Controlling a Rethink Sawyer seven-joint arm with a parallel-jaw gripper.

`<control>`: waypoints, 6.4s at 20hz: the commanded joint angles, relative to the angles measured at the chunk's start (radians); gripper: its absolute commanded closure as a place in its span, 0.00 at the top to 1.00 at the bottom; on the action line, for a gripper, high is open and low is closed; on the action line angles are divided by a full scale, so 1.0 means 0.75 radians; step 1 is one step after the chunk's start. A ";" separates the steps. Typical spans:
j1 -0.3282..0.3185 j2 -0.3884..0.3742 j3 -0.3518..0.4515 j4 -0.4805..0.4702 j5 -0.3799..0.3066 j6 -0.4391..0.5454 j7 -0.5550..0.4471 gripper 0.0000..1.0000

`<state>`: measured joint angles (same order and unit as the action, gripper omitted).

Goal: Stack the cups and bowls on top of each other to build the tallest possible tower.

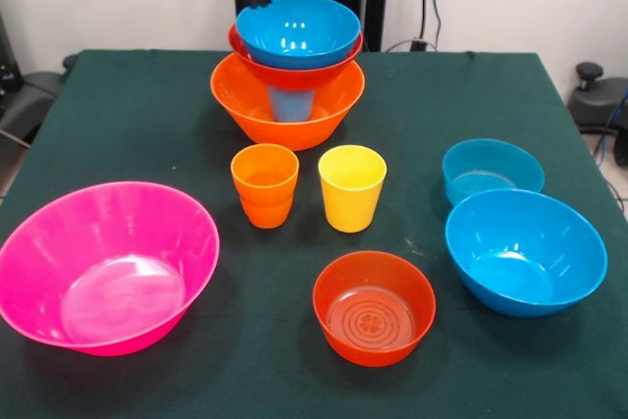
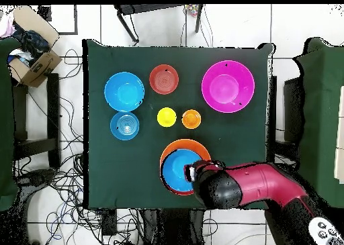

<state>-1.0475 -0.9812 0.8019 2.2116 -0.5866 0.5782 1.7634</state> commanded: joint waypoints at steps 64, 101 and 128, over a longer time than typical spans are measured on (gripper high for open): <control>-0.161 0.745 0.360 -0.918 -0.334 0.517 -2.336 1.00; -0.207 0.849 0.344 -0.905 -0.445 0.293 -2.328 1.00; -0.230 0.902 0.312 -0.880 -0.564 0.199 -2.296 1.00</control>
<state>-1.2397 -0.3160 1.1242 1.5455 -0.9104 0.7778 0.2767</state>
